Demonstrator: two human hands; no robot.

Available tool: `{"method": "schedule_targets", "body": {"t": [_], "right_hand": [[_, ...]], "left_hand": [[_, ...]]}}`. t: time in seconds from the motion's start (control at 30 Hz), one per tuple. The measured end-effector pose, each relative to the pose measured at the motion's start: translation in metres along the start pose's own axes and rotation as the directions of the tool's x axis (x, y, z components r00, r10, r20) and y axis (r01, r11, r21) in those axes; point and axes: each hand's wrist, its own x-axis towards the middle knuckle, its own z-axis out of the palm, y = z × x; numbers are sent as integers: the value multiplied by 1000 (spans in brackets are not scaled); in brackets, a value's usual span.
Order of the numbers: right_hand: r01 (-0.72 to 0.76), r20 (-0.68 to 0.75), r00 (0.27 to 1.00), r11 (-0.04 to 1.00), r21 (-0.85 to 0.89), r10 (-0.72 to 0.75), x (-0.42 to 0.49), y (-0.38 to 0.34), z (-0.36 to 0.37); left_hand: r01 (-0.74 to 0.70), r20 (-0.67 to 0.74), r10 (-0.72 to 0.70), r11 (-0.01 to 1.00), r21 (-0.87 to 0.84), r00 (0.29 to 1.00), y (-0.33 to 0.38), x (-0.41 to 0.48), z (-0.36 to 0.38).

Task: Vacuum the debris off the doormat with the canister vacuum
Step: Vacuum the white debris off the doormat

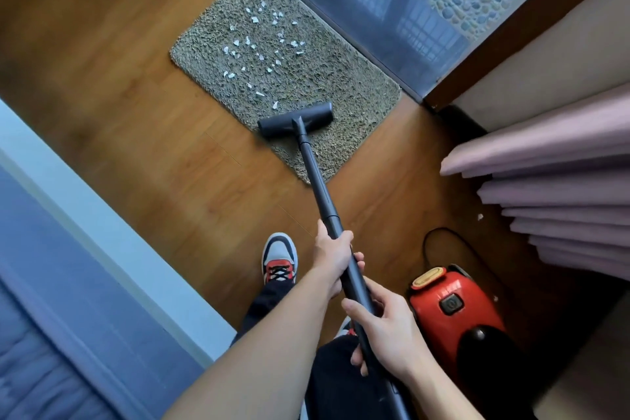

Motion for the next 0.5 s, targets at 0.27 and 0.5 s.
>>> {"method": "schedule_targets", "body": {"t": [0.27, 0.5], "right_hand": [[-22, 6, 1000, 999, -25, 23, -21, 15, -10], [14, 11, 1000, 999, -48, -14, -2, -10, 1]], "left_hand": [[3, -4, -3, 1000, -12, 1000, -25, -16, 9], [-33, -11, 33, 999, -17, 999, 4, 1, -1]]}}
